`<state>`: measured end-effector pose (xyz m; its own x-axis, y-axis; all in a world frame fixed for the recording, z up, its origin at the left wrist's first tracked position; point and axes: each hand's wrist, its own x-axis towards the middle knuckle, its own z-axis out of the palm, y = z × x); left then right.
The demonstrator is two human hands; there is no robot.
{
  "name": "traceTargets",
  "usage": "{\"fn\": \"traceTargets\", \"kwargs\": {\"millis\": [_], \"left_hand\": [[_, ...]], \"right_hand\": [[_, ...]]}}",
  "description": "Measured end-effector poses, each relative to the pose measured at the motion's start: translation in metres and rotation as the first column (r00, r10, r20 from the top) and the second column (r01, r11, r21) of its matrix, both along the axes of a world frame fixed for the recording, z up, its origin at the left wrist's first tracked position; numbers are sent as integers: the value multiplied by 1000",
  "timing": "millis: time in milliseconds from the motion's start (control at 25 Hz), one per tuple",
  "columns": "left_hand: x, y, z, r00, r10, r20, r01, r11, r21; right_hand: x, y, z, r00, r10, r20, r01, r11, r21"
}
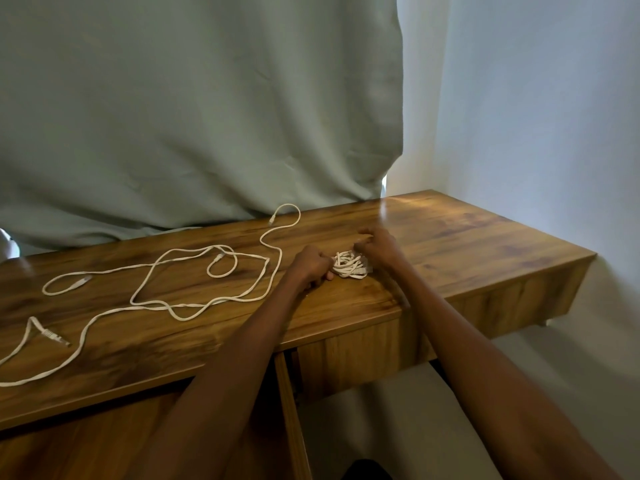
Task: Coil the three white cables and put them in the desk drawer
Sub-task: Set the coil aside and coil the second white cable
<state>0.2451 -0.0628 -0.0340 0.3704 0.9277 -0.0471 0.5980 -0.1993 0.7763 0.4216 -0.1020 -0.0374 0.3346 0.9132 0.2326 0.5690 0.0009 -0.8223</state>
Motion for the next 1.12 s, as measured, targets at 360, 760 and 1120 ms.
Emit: {"fn": "traceTargets", "kwargs": {"millis": [360,760,1120], "left_hand": [[-24,-2,6,973,88,214,-120,983,138],[-157,20,22,930,256,266,-341,871,353],[-214,16,15,987,24,-159,50,895,443]], "right_hand": [[-19,-16,11,997,-69,32,55,940,335],[-135,46,6,878,244,411,-314,943,110],[-162,108,-14,954,66,294,-32,992,-118]]}}
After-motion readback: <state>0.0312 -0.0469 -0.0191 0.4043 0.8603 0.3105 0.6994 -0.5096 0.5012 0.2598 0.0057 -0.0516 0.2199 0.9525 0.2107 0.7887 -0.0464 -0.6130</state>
